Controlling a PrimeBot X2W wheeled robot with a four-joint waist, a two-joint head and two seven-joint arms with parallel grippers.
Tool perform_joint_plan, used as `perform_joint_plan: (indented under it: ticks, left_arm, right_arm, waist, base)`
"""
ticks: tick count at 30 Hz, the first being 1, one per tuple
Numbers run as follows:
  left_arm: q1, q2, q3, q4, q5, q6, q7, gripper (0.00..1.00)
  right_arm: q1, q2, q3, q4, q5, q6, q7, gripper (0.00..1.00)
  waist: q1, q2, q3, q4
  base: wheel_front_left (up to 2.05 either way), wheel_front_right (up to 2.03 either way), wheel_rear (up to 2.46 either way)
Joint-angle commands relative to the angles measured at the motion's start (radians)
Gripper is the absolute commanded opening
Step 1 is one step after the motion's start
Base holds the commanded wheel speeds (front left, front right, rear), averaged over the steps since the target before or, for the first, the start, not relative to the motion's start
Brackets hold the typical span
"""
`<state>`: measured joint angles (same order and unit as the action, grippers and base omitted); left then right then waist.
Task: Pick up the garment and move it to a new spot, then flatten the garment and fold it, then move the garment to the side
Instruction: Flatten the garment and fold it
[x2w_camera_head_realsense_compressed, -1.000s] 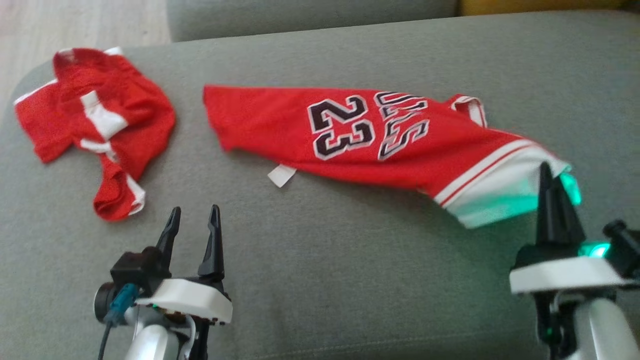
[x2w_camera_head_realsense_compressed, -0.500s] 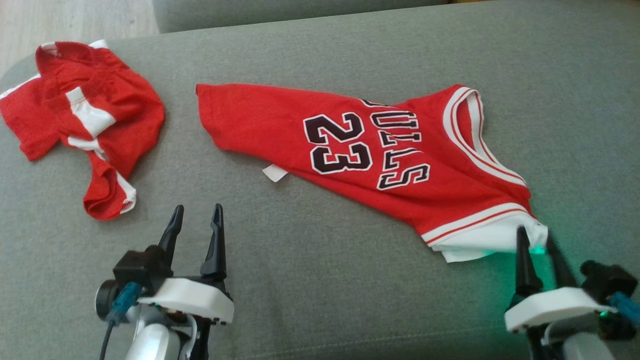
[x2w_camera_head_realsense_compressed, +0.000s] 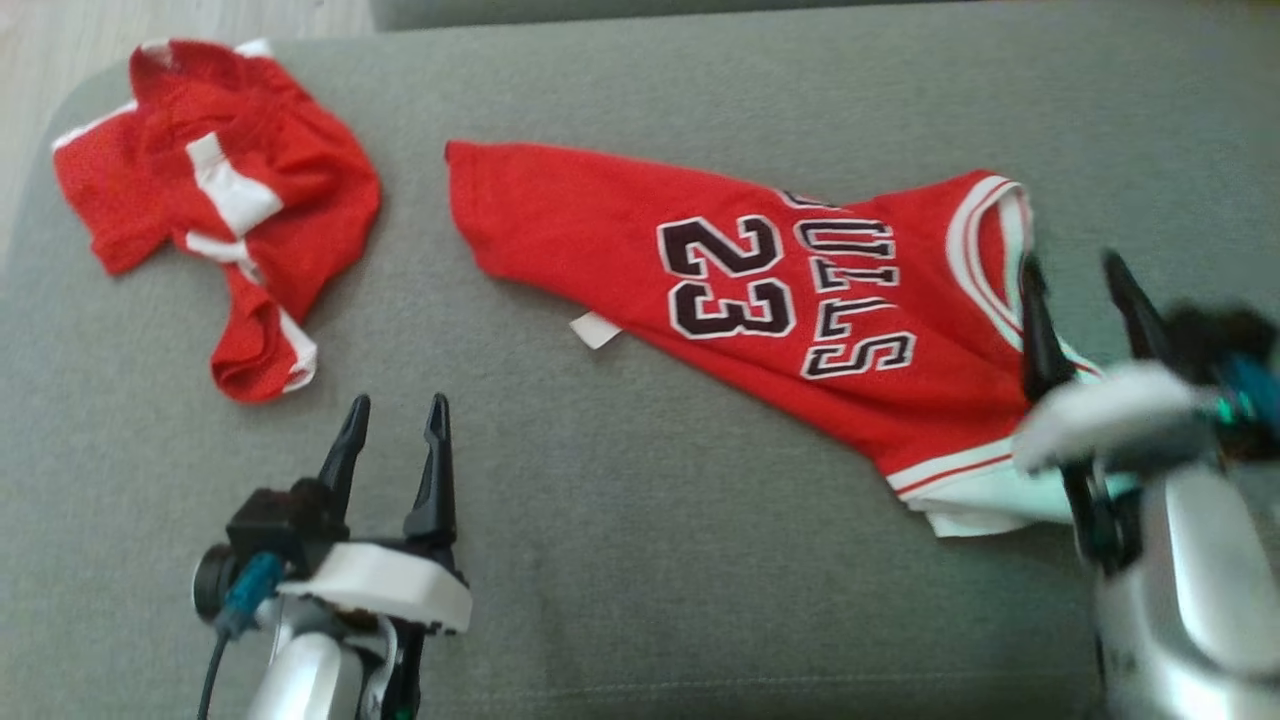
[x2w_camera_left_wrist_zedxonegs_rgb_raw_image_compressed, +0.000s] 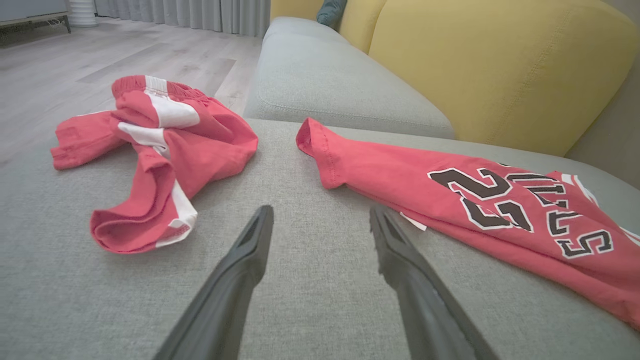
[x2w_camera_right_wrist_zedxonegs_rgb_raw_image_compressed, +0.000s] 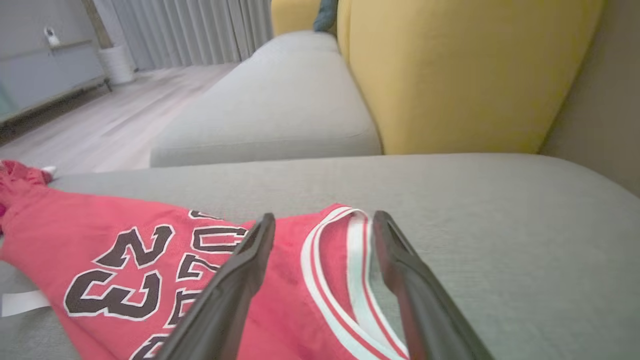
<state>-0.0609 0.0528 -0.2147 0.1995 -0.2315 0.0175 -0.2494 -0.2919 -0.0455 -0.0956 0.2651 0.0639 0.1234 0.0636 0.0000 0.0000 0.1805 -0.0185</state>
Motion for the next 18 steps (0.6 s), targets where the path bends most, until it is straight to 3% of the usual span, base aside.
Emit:
perform_joint_plan:
  ticks: [1, 8, 17, 18]
  left_arm:
    - [-0.053, -0.002, 0.028, -0.036, -0.008, 0.004, -0.012, 1.00]
    - [-0.084, -0.002, 0.005, -0.045, -0.019, 0.012, -0.012, 1.00]
    - [-0.105, -0.002, -0.020, -0.051, -0.034, 0.020, -0.012, 1.00]
    - [-0.106, -0.002, -0.022, -0.052, -0.035, 0.022, -0.012, 1.00]
  right_arm:
    - [-0.051, -0.016, 0.027, -0.006, -0.006, 0.007, 0.027, 1.00]
    - [-0.292, -0.114, 0.018, 0.270, -0.047, 0.007, 0.197, 1.00]
    - [-0.414, -0.173, 0.023, 0.513, -0.004, 0.007, 0.297, 1.00]
    - [-0.423, -0.175, 0.025, 0.529, 0.003, 0.007, 0.298, 0.67]
  waist:
    - [0.0000, 0.0000, 0.022, 0.022]
    - [0.0000, 0.0000, 0.099, 0.111]
    - [0.0000, 0.0000, 0.151, 0.177]
    - [0.0000, 0.0000, 0.153, 0.181]
  base:
    - [0.00, 0.00, 0.00]
    - [0.00, 0.00, 0.00]
    - [0.00, 0.00, 0.00]
    - [0.00, 0.00, 0.00]
